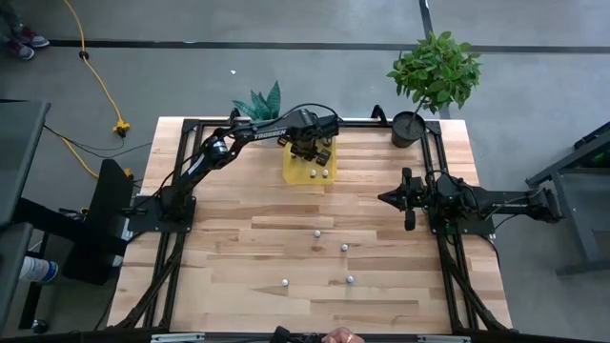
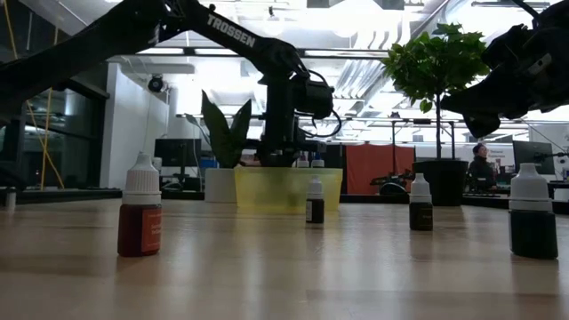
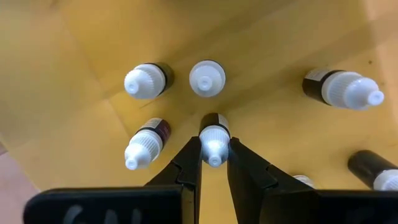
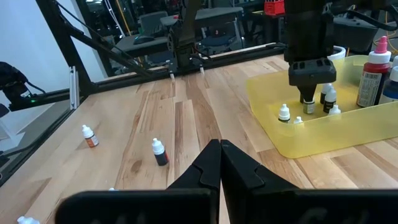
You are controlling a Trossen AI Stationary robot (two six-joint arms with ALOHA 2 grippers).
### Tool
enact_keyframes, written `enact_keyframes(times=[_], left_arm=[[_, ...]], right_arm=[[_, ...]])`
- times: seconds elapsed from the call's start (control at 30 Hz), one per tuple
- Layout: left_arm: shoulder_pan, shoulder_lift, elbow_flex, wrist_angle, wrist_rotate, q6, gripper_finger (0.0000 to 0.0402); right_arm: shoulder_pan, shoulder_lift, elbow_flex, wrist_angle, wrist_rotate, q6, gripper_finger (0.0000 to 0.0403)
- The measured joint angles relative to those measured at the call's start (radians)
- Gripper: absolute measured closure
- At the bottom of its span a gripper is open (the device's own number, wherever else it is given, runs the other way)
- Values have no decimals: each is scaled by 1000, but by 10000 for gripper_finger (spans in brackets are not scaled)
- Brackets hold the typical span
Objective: Pick & Place food coloring
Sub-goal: Put the small light green food coloring bottle into the yellow bin, then put the small red food coloring bottle into the yellow bin
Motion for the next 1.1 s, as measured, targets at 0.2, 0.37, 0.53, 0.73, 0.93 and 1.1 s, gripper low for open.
enact_keyframes(times=[0.2,0.37,0.53,0.73,0.93,1.1], left_arm=[[0,0,0,-2,2,25,328],[0,-4,0,-4,6,44,269],[0,-23,0,0,7,66,221],[-7,-44,62,-21,40,123,199],[-13,-76,184,-126,96,190,198],[-17,-148,197,-176,167,269,198]], right_arm=[[0,0,0,0,0,0,402],[0,0,0,0,0,0,402],[0,0,0,0,0,0,402],[0,0,0,0,0,0,402],[0,0,0,0,0,0,402],[0,0,0,0,0,0,402]])
